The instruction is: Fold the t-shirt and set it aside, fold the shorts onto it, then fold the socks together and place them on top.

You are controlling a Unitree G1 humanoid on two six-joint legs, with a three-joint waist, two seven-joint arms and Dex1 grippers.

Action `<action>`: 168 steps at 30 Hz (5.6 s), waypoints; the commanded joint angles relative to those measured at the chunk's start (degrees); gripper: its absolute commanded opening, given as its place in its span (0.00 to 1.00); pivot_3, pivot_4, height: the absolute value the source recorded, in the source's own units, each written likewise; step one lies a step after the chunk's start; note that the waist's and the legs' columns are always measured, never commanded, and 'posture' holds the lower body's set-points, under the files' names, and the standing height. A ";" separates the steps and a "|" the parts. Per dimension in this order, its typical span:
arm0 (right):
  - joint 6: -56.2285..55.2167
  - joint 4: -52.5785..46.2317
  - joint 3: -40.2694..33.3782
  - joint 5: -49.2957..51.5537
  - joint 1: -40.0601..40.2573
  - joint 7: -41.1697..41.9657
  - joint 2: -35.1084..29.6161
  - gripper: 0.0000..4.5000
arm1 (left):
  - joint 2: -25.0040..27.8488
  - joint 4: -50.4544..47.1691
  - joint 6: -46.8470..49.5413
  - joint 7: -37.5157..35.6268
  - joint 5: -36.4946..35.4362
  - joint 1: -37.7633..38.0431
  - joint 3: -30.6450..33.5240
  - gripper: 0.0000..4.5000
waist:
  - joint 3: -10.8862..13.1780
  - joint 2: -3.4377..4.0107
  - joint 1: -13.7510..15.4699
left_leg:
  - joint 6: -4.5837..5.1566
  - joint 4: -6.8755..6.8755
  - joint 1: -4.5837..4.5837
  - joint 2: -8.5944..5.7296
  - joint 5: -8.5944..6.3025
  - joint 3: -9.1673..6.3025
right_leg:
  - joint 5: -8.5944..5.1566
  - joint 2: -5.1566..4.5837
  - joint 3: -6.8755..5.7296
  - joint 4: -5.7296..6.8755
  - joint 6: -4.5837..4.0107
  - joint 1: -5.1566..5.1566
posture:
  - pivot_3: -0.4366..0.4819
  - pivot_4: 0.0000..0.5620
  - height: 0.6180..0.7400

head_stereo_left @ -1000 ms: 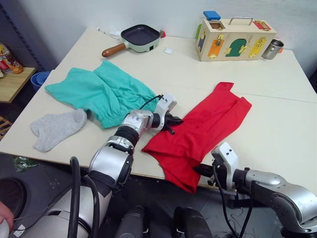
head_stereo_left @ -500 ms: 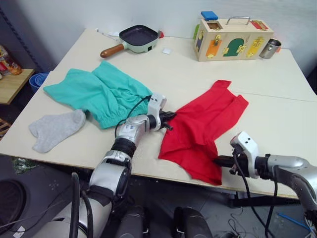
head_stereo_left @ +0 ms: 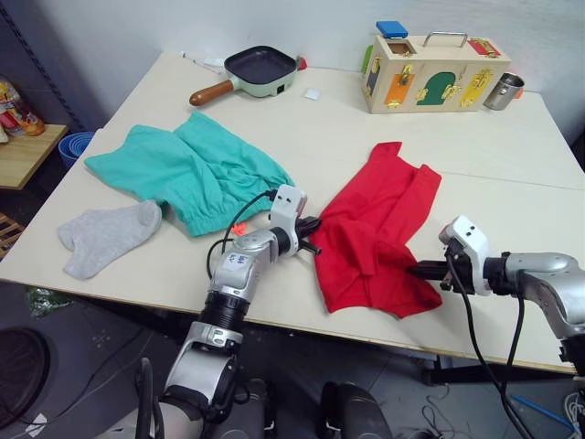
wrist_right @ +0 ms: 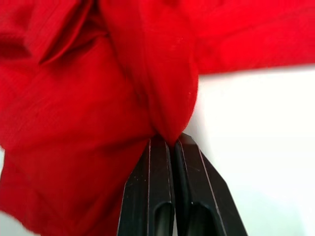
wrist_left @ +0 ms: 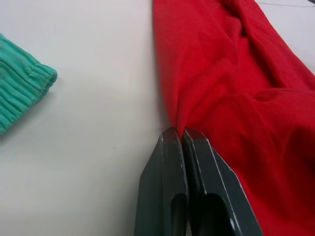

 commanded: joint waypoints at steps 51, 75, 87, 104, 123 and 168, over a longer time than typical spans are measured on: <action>-114.62 35.12 13.44 -19.32 0.86 6.65 0.01 0.80 | 14.43 26.19 -76.84 -47.64 13.12 -8.03 -24.01 1.00 | 0.06 0.20 -0.50 | 0.13 -0.04 0.86 -0.04 -0.05 -0.17 | 0.09 -0.05 -0.18 -0.56 0.15 1.08 | 0.48 0.27 1.00; -75.75 2.02 7.82 1.35 17.37 10.80 -10.25 0.00 | 20.29 -6.55 -42.60 -56.80 -6.75 5.24 -17.35 0.01 | 0.19 0.47 -1.19 | 0.11 0.02 0.68 -0.04 -0.12 -0.34 | 0.04 -0.14 -0.23 -0.54 0.03 0.94 | 0.48 0.27 1.00; -55.81 -11.85 -8.37 8.88 39.93 21.70 -20.89 0.00 | 30.82 -29.34 -17.98 -59.37 -17.88 13.32 -17.57 0.01 | 0.21 0.62 0.07 | 0.09 -0.11 0.75 -0.03 -0.38 -0.44 | 0.03 -0.15 -0.21 -0.86 0.03 1.05 | 0.48 0.27 1.00; -29.04 -10.69 -11.61 17.66 16.18 20.67 -13.81 0.00 | 23.31 -5.37 -7.65 -50.53 -25.55 -8.21 -3.78 0.01 | 0.25 0.65 0.15 | 0.11 -0.02 0.64 -0.04 -0.36 -0.49 | 0.04 -0.13 -0.23 -0.94 0.07 1.01 | 0.48 0.27 1.00; -48.93 44.18 -2.57 -15.42 -28.59 -2.14 7.88 0.00 | 8.45 55.88 -46.81 -34.32 -1.98 -37.83 1.64 0.01 | 0.28 0.47 -0.09 | 0.53 0.05 -0.91 -0.74 0.21 -0.63 | 0.15 -0.07 -0.76 -0.21 0.42 -0.27 | 0.48 0.27 1.00; -43.53 0.93 -7.46 -6.15 3.19 9.37 5.71 1.00 | 16.88 35.13 -65.01 -50.98 7.46 -16.76 -3.54 1.00 | 0.25 0.52 -1.19 | 0.65 0.21 -0.87 -0.95 0.41 -0.69 | 0.34 -0.20 -0.60 -0.16 0.78 -0.20 | 0.48 0.27 1.00</action>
